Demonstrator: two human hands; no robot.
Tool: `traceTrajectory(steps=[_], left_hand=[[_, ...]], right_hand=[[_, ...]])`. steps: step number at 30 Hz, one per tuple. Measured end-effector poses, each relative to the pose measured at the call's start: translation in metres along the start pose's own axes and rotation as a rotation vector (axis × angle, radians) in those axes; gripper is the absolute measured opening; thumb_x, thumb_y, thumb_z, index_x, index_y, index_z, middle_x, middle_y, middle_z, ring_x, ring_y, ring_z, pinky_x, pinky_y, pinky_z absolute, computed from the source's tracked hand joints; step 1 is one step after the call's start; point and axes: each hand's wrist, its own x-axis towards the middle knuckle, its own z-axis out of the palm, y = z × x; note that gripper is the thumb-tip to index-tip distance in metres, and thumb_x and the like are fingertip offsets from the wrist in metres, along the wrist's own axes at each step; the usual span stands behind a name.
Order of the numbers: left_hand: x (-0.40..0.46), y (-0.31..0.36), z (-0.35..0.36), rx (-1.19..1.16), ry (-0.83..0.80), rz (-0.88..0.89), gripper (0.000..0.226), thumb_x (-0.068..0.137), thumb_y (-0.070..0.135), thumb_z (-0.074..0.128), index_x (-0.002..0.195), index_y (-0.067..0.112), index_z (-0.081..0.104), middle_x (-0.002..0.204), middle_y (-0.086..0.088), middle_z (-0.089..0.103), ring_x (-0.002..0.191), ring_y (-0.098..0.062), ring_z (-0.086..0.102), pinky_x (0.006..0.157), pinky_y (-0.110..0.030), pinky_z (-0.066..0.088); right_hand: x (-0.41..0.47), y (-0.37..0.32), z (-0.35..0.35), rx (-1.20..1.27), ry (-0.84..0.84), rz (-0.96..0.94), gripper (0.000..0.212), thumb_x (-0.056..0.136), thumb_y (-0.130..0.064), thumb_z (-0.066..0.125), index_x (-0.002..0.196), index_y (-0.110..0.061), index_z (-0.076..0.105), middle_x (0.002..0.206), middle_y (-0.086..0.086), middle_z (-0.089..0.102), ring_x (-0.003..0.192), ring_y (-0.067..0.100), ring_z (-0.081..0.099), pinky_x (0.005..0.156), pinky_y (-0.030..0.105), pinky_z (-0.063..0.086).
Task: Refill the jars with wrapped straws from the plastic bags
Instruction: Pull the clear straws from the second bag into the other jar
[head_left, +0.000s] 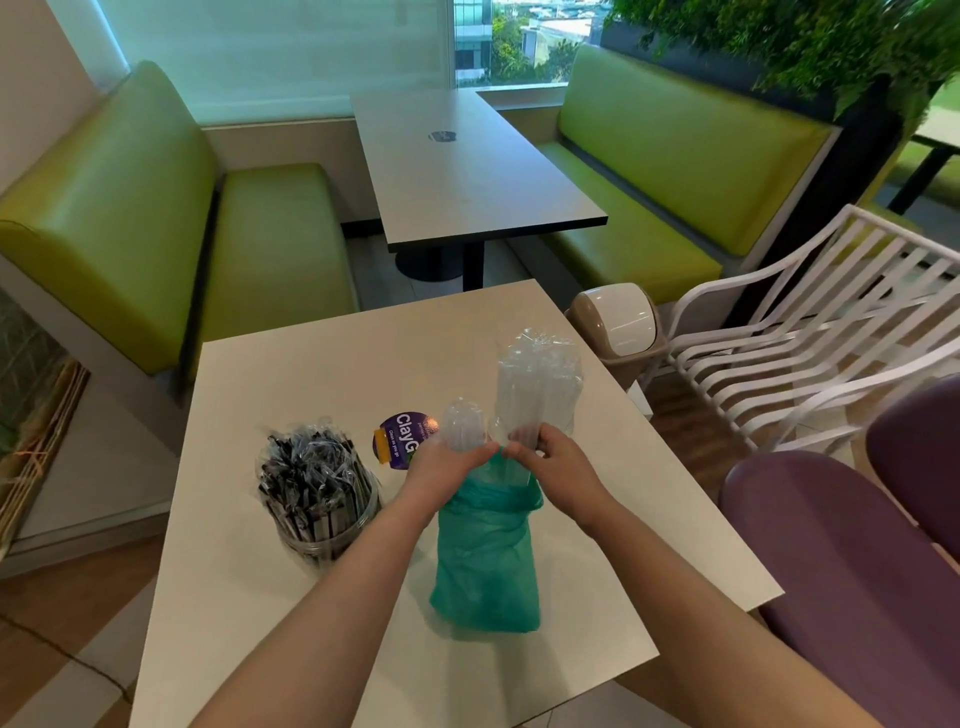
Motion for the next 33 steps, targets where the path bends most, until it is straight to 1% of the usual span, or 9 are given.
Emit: traceTrajectory(steps=[5, 8, 10, 12, 14, 19, 24, 29, 33], left_hand=[[0.004, 0.009, 0.008, 0.31, 0.073, 0.038, 0.051, 0.081, 0.048, 0.073, 0.12, 0.018, 0.061, 0.11, -0.003, 0.065, 0.095, -0.02, 0.059, 0.068, -0.028, 0.043], [0.009, 0.012, 0.013, 0.379, 0.076, 0.007, 0.059, 0.08, 0.053, 0.071, 0.124, 0.016, 0.058, 0.116, -0.005, 0.064, 0.103, -0.024, 0.058, 0.082, -0.034, 0.049], [0.011, 0.016, 0.016, 0.39, 0.077, -0.022, 0.061, 0.08, 0.057, 0.069, 0.124, 0.016, 0.057, 0.116, -0.004, 0.064, 0.103, -0.025, 0.059, 0.089, -0.04, 0.051], [0.013, 0.021, 0.02, 0.383, 0.086, -0.039, 0.065, 0.079, 0.06, 0.067, 0.126, 0.017, 0.055, 0.116, -0.003, 0.063, 0.101, -0.024, 0.059, 0.089, -0.041, 0.052], [0.013, 0.025, 0.023, 0.39, 0.097, -0.052, 0.069, 0.079, 0.063, 0.065, 0.129, 0.018, 0.05, 0.117, -0.003, 0.062, 0.1, -0.023, 0.058, 0.085, -0.04, 0.051], [0.013, 0.031, 0.032, 0.412, 0.144, -0.085, 0.068, 0.082, 0.062, 0.063, 0.131, 0.019, 0.045, 0.118, -0.002, 0.06, 0.094, -0.023, 0.055, 0.073, -0.034, 0.043], [0.015, 0.029, 0.035, 0.383, 0.159, -0.08, 0.07, 0.081, 0.062, 0.064, 0.137, 0.024, 0.044, 0.129, -0.002, 0.059, 0.114, -0.028, 0.057, 0.079, -0.035, 0.042], [0.015, 0.027, 0.035, 0.364, 0.161, -0.049, 0.067, 0.081, 0.059, 0.064, 0.138, 0.028, 0.045, 0.127, -0.001, 0.061, 0.113, -0.028, 0.057, 0.085, -0.038, 0.046], [0.014, 0.027, 0.036, 0.304, 0.156, -0.019, 0.057, 0.082, 0.055, 0.066, 0.13, 0.027, 0.052, 0.12, -0.001, 0.064, 0.105, -0.024, 0.058, 0.087, -0.039, 0.049]], right_hand=[[0.005, -0.036, -0.023, 0.003, 0.093, -0.132, 0.02, 0.097, -0.025, 0.056, 0.114, -0.016, 0.059, 0.112, -0.002, 0.064, 0.099, 0.01, 0.057, 0.068, 0.01, 0.042], [0.007, -0.06, -0.04, 0.023, 0.195, -0.218, 0.017, 0.099, -0.028, 0.051, 0.115, -0.022, 0.053, 0.109, -0.004, 0.065, 0.096, 0.005, 0.056, 0.073, 0.011, 0.041], [0.008, -0.073, -0.05, 0.04, 0.283, -0.279, 0.014, 0.1, -0.029, 0.049, 0.111, -0.023, 0.052, 0.106, -0.005, 0.065, 0.097, 0.004, 0.057, 0.08, 0.018, 0.044], [0.009, -0.082, -0.058, 0.048, 0.363, -0.334, 0.016, 0.1, -0.031, 0.048, 0.111, -0.02, 0.053, 0.106, -0.005, 0.065, 0.099, 0.005, 0.058, 0.085, 0.022, 0.047], [0.009, -0.087, -0.061, 0.046, 0.403, -0.368, 0.022, 0.1, -0.033, 0.048, 0.116, -0.019, 0.052, 0.107, -0.006, 0.064, 0.1, 0.004, 0.058, 0.085, 0.02, 0.047], [0.01, -0.076, -0.056, -0.082, 0.352, -0.323, 0.026, 0.099, -0.033, 0.05, 0.121, -0.019, 0.049, 0.113, -0.004, 0.061, 0.101, 0.008, 0.058, 0.083, 0.023, 0.049], [0.021, -0.043, -0.046, -0.374, 0.37, -0.186, 0.042, 0.095, -0.036, 0.057, 0.132, -0.017, 0.049, 0.132, 0.002, 0.046, 0.12, 0.017, 0.049, 0.097, 0.033, 0.047], [0.027, -0.015, -0.035, -0.658, 0.442, -0.116, 0.047, 0.09, -0.05, 0.058, 0.126, -0.019, 0.058, 0.12, 0.001, 0.037, 0.11, 0.015, 0.037, 0.097, 0.029, 0.044], [0.03, -0.011, -0.028, -0.788, 0.439, -0.093, 0.054, 0.088, -0.055, 0.059, 0.131, -0.023, 0.052, 0.123, 0.003, 0.037, 0.111, 0.018, 0.036, 0.099, 0.031, 0.038]])
